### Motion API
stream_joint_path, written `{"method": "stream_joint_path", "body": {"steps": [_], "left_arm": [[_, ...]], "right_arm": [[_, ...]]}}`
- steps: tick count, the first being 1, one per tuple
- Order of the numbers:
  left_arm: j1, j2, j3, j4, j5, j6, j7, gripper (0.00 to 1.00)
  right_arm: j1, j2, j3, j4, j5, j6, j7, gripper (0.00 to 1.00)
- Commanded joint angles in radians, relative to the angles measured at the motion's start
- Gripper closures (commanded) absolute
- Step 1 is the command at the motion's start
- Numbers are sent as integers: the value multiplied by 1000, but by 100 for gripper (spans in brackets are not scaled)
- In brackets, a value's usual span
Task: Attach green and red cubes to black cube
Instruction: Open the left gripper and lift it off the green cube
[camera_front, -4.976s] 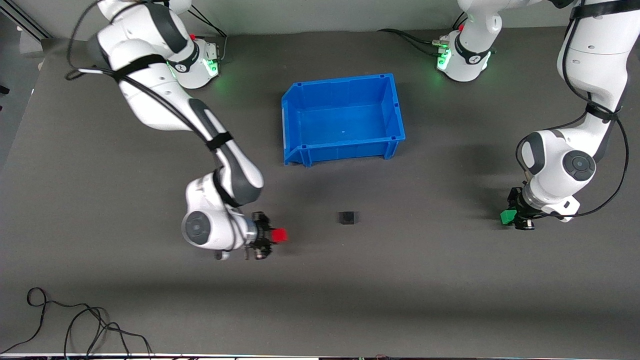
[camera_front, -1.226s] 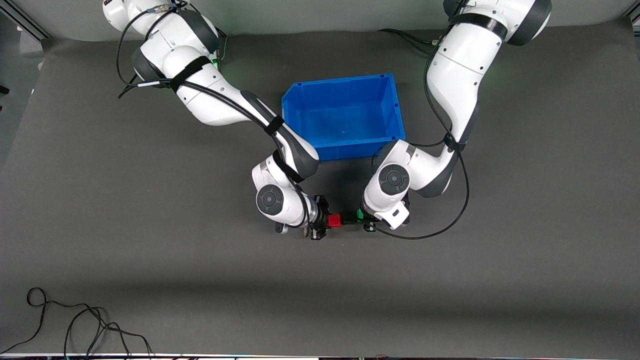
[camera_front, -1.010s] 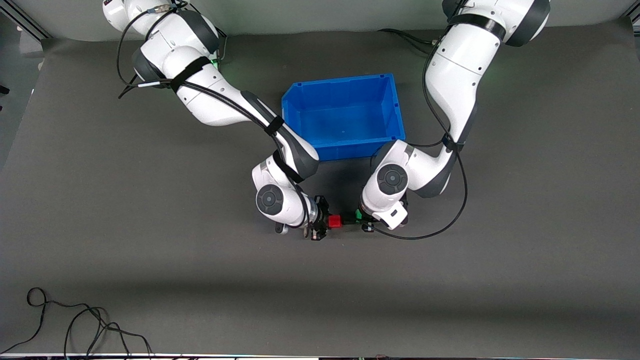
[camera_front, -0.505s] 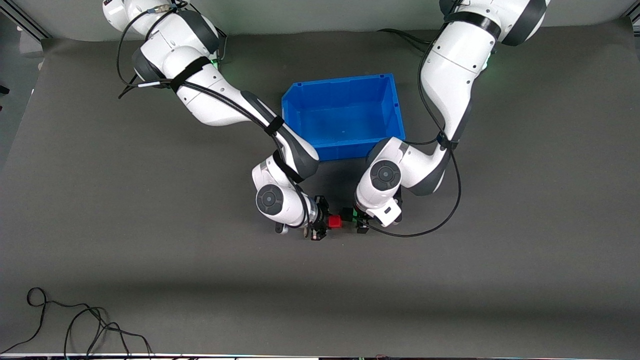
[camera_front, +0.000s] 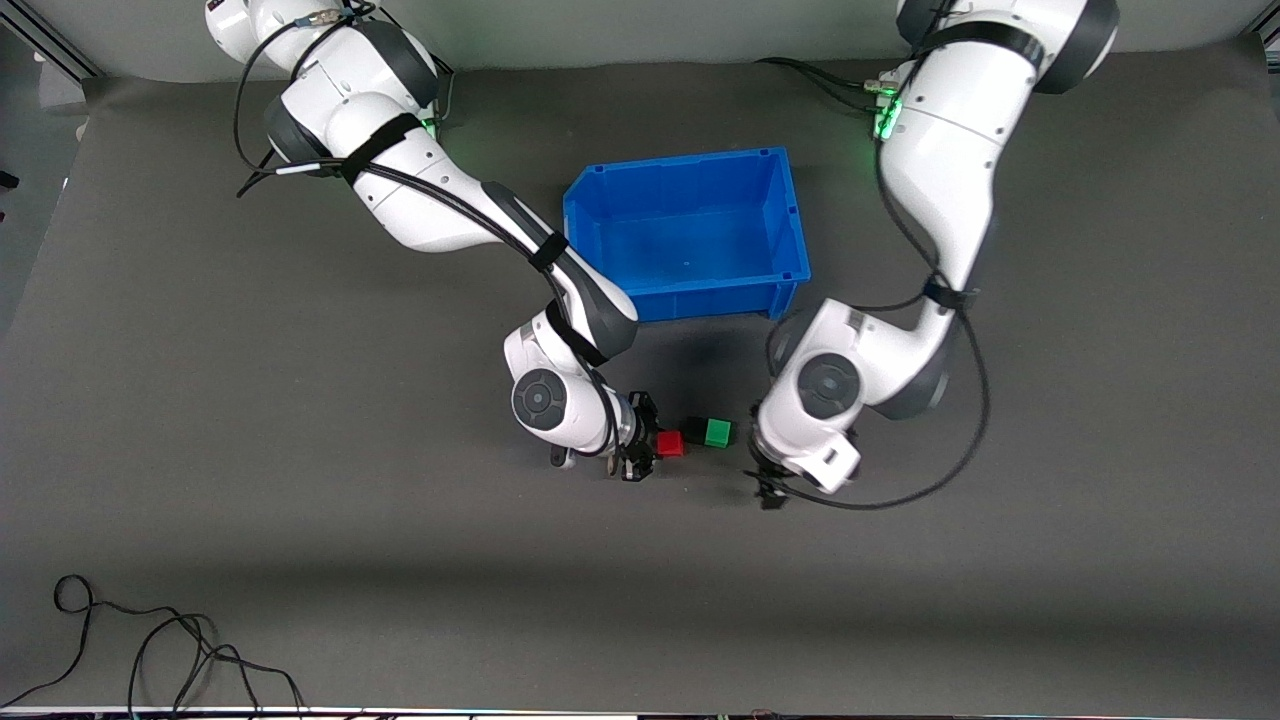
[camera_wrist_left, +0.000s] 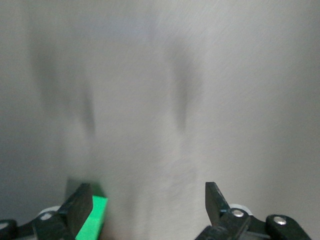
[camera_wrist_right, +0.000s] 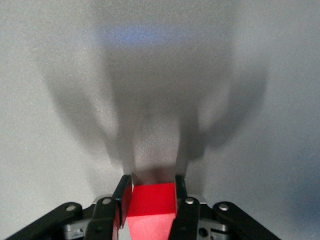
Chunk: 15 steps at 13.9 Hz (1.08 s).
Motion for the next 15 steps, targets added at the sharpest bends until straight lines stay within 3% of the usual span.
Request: {"method": "stream_joint_path", "body": {"steps": [1, 5, 6, 7, 8, 15], "left_arm": [[35, 2, -3, 62, 14, -60, 8, 0], [84, 2, -3, 86, 23, -63, 20, 0], [84, 2, -3, 86, 23, -68, 21, 1], [84, 2, -3, 86, 23, -71, 21, 0], [84, 2, -3, 86, 23, -72, 21, 1], [85, 1, -3, 89, 24, -78, 21, 1]], "right_arm": [[12, 8, -10, 29, -9, -29, 28, 87], [12, 10, -9, 38, 2, -31, 30, 85], [12, 6, -10, 30, -10, -32, 27, 62], [12, 3, -12, 26, -25, -32, 21, 16], [6, -3, -10, 21, -56, -37, 20, 0], [-39, -81, -22, 17, -71, -63, 4, 0]]}}
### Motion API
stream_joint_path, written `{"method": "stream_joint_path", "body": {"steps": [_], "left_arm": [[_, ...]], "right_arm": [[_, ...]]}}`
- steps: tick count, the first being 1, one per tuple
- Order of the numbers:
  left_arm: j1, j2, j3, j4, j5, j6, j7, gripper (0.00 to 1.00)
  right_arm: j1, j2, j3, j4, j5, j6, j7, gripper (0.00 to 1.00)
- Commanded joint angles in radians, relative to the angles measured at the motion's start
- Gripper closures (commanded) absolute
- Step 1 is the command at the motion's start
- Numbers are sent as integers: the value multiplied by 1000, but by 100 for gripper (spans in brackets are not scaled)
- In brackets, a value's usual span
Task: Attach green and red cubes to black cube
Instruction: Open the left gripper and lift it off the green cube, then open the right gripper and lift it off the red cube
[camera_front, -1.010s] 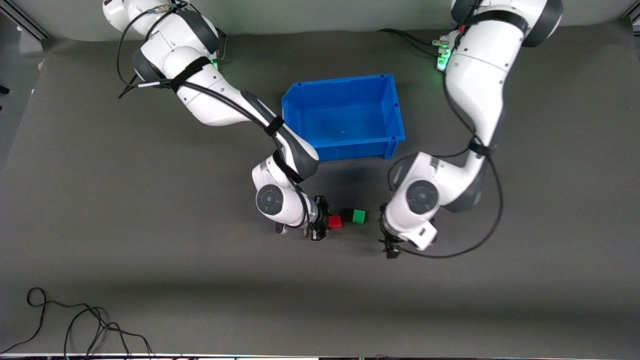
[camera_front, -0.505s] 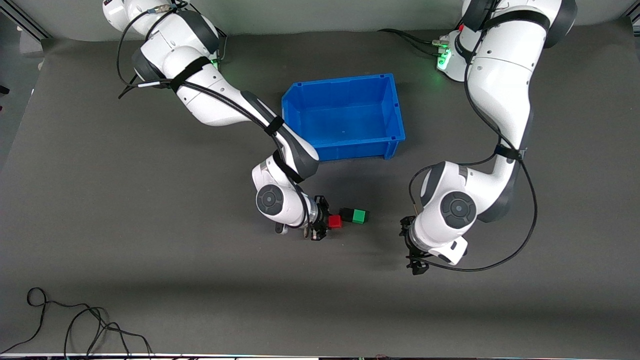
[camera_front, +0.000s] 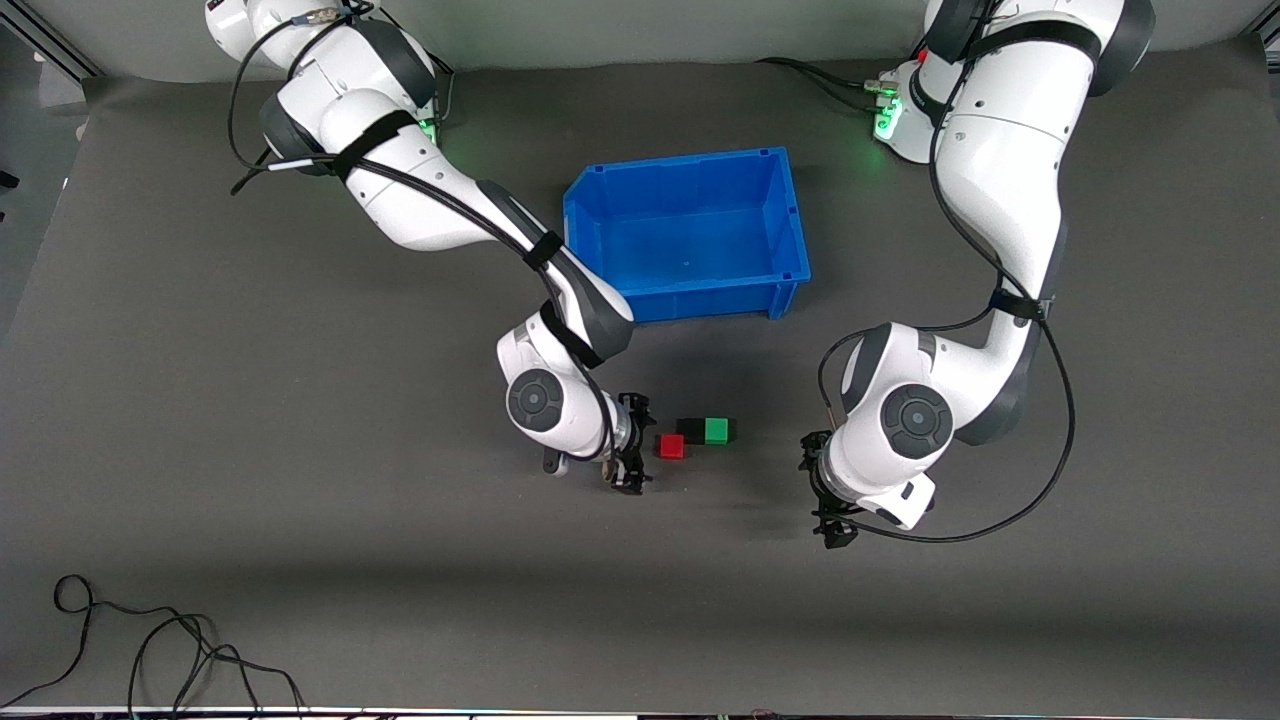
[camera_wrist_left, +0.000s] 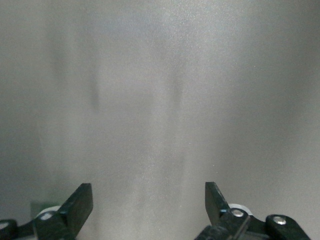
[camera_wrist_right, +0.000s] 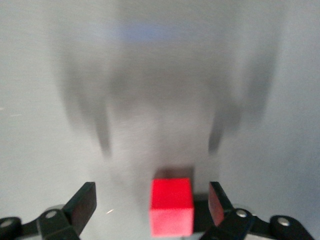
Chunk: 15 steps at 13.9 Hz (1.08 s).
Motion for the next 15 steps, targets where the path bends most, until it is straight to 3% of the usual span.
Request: {"method": "stream_joint_path", "body": {"steps": [1, 6, 9, 12, 15], "left_arm": [[3, 1, 1, 35, 21, -46, 14, 1], [87, -28, 1, 155, 28, -231, 264, 1], [173, -114, -1, 150, 27, -361, 521, 0], [262, -182, 1, 149, 30, -521, 776, 0], [323, -240, 1, 149, 28, -627, 1026, 0]], "right_arm": [[-23, -84, -20, -22, -21, -49, -18, 0], [-23, -209, -85, -73, -19, -165, -207, 0], [-25, -315, -147, -128, -18, -277, -343, 0], [-49, -383, -189, -145, -19, -374, -667, 0], [-75, -527, -219, -290, -16, -432, -932, 0]]}}
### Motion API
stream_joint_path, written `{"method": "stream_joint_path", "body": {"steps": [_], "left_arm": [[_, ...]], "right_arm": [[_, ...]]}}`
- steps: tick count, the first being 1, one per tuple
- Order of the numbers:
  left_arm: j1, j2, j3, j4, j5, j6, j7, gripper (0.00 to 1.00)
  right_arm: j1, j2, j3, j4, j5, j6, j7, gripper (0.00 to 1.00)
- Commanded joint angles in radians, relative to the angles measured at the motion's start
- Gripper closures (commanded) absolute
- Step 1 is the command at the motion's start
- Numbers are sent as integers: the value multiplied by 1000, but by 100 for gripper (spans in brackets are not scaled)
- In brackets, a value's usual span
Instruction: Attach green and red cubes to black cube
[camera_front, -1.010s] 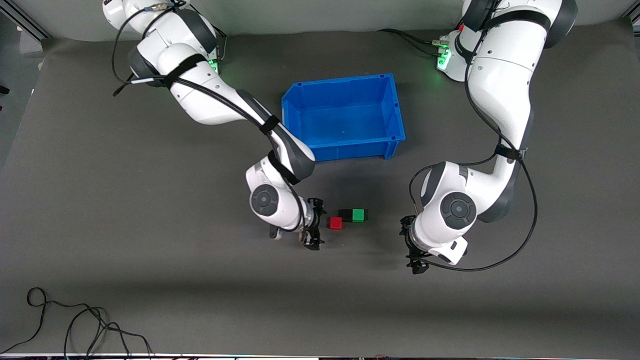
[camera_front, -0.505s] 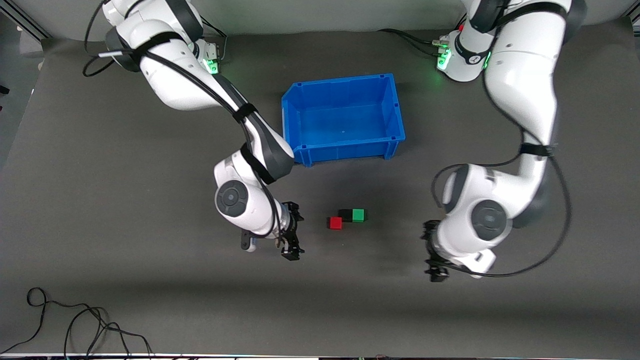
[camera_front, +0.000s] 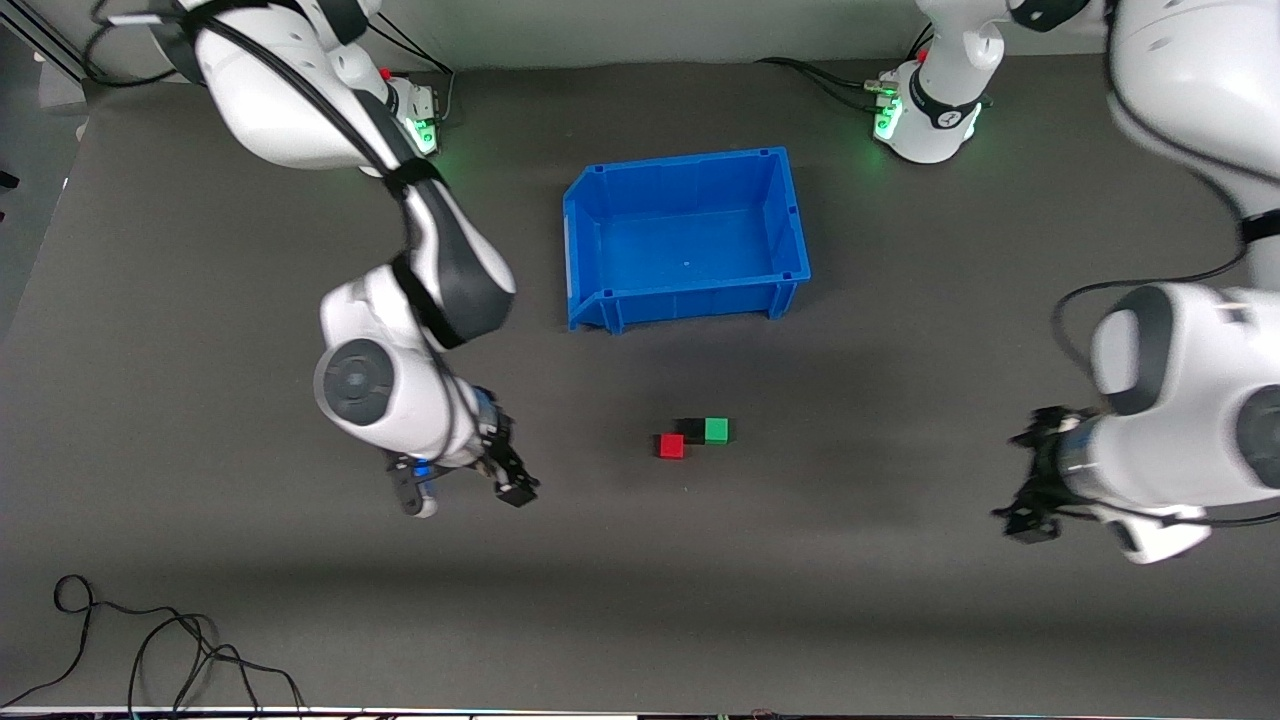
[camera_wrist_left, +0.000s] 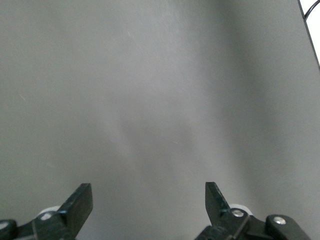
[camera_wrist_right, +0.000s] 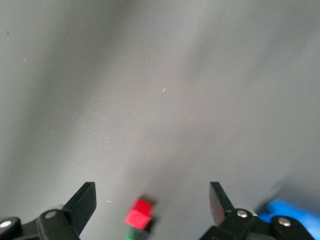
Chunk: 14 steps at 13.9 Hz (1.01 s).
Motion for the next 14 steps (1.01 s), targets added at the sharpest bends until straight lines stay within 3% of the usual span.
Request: {"method": "stream_joint_path", "body": {"steps": [1, 6, 9, 12, 14], "left_arm": [[33, -65, -7, -19, 6, -78, 191, 0], [63, -120, -14, 41, -9, -162, 310, 0], [61, -139, -10, 61, -1, -230, 352, 0], [61, -174, -13, 75, -7, -260, 346, 0], [56, -212, -24, 76, -39, -302, 355, 0]], "right_arm": [[-8, -197, -46, -223, -6, -8, -178, 0], [-10, -418, -141, -402, -14, -25, -556, 0], [-83, -501, -141, -427, -26, -42, -790, 0], [-154, -616, -114, -522, -156, -48, -951, 0], [-270, -676, -24, -557, -183, -65, -1084, 0]]}}
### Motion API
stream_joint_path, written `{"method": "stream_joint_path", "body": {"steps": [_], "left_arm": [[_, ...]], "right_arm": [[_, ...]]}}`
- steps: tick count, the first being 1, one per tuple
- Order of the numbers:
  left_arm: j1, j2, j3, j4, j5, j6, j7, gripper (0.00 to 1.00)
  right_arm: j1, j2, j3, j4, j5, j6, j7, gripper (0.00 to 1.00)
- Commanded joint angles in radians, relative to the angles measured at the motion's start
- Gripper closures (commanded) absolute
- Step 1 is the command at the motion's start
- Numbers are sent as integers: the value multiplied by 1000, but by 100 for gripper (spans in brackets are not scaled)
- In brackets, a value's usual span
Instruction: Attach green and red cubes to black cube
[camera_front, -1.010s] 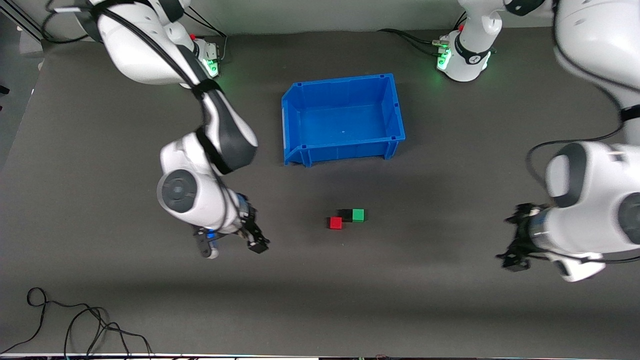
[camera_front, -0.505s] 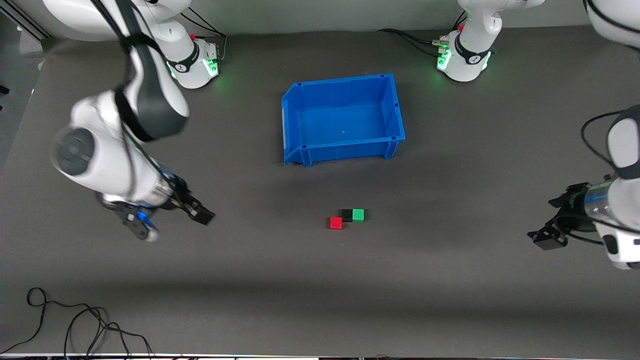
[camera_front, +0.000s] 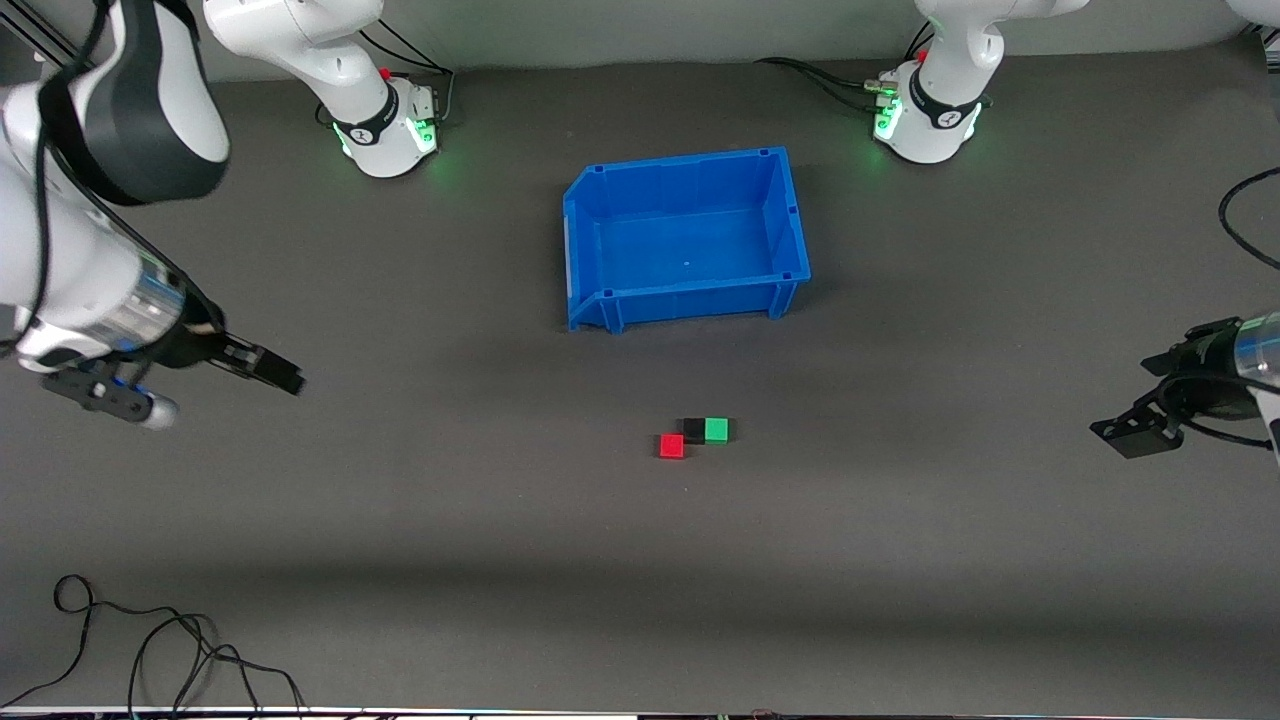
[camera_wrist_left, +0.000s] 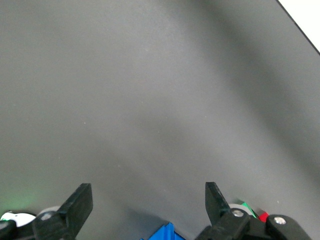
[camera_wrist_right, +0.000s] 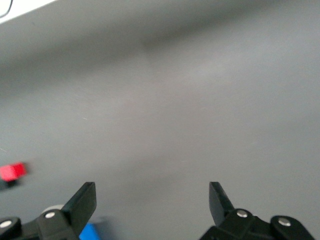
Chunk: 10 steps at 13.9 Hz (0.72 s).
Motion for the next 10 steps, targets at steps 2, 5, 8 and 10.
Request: {"method": "stream_joint_path", "body": {"steps": [2, 5, 8, 10], "left_arm": [[-26, -69, -22, 7, -20, -68, 23, 0], [-27, -89, -18, 1, 0, -102, 260, 0], [-14, -89, -10, -7, 18, -106, 568, 0], [-8, -88, -6, -5, 37, -110, 732, 0]], "right_arm": [[-148, -131, 126, -88, -42, -39, -154, 0], [-194, -174, 142, -103, -42, -45, -178, 0], [-198, -180, 143, -105, -40, -47, -191, 0], [-203, -180, 143, -101, -36, -45, -189, 0]]}}
